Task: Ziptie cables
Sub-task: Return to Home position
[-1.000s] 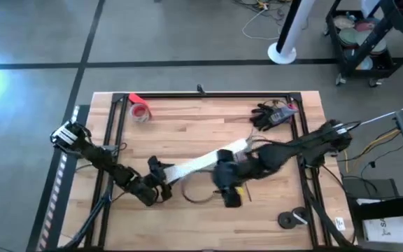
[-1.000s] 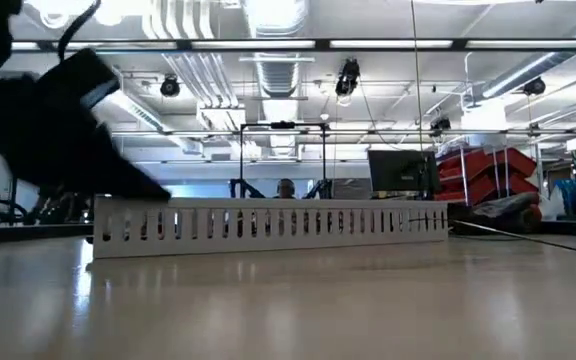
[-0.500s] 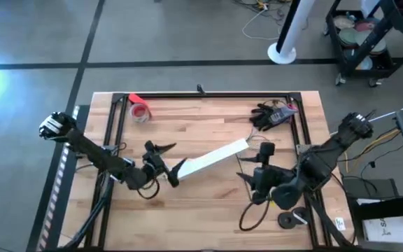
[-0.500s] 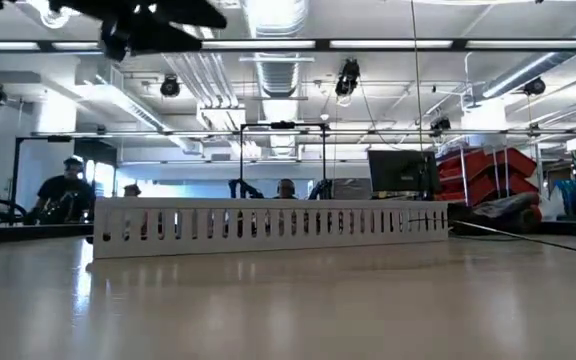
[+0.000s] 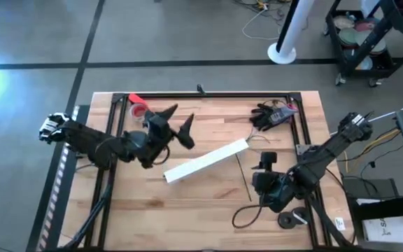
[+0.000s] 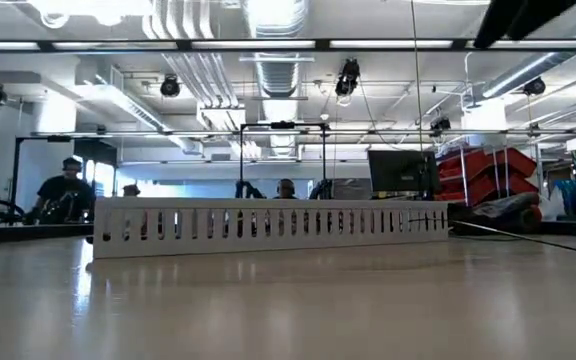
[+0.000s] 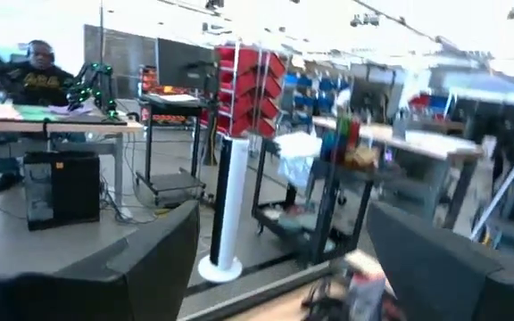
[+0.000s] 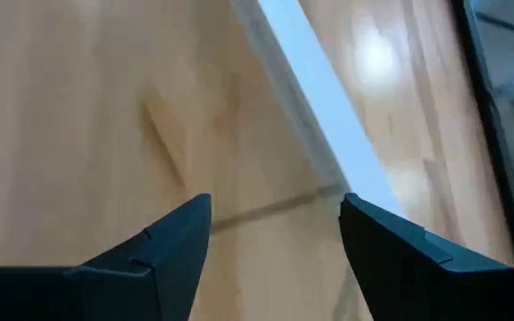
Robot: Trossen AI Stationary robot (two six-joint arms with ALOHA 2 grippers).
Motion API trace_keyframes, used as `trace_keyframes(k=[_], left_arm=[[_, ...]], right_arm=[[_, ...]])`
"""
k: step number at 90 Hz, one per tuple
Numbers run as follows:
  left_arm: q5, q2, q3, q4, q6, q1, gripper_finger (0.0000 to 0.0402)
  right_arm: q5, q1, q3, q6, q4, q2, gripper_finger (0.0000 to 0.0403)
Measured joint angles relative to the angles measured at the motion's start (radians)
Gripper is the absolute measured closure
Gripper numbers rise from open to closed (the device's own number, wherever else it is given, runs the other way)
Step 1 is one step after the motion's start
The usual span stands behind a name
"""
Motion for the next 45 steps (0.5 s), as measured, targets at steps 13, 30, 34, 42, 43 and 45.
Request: trace_keyframes(k=[13,30,34,42,43,45], left_arm=[[0.0,0.004,0.097,0.001,0.005,0.006,0.0092],[-0.008,-0.006,0.22,-0.151,0.146,-0.01,0.0092],[-0.04,-0.01,0.233,-0.225,0.136,-0.02,0.0092],[-0.091,-0.012,0.237,-0.327,0.071,-0.024,0.0092],[-0.095,-0.012,0.236,-0.336,0.064,-0.024,0.0092],[-0.099,-0.013,0.229,-0.347,0.048,-0.023,0.0092]], right_arm=[[0.045,0.012,-0.03,0.017,0.002,-0.037,0.0161],[0.156,0.07,-0.128,-0.036,0.104,-0.125,0.0154],[0.161,0.086,-0.168,-0.06,0.166,-0.161,0.0153],[0.146,0.112,-0.267,-0.113,0.321,-0.253,0.0151],[0.143,0.115,-0.28,-0.119,0.341,-0.266,0.0151],[0.134,0.12,-0.307,-0.132,0.384,-0.292,0.015]])
